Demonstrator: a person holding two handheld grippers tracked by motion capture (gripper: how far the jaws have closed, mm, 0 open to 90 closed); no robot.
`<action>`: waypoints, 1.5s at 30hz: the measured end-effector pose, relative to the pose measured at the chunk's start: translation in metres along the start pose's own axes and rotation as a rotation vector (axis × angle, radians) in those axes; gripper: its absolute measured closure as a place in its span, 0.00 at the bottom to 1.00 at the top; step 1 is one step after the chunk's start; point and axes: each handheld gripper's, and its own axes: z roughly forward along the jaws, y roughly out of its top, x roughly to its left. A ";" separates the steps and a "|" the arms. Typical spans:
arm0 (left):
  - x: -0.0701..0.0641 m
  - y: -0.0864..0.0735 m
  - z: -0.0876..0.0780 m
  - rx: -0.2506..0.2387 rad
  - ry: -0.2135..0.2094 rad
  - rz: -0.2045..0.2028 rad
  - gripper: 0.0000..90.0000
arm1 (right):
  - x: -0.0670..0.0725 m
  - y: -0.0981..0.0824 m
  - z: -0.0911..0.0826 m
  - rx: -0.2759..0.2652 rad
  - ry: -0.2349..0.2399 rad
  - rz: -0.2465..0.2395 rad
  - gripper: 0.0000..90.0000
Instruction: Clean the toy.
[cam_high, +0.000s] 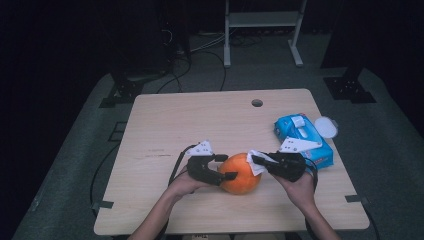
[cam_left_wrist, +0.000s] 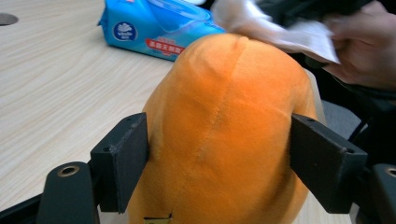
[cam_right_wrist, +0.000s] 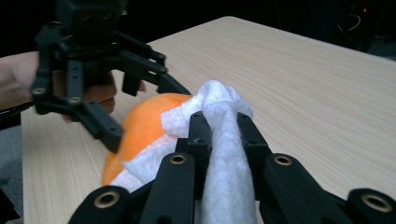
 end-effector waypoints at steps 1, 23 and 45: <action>0.000 0.000 0.000 0.000 0.000 0.000 0.26 | 0.004 0.002 0.000 0.001 0.002 -0.014 0.87; 0.011 -0.015 0.011 0.043 -0.120 0.214 0.08 | 0.009 0.006 0.011 0.011 0.013 -0.048 0.87; -0.016 0.031 -0.025 -0.109 -0.035 0.273 0.42 | 0.004 0.021 -0.015 -0.123 0.000 0.006 0.88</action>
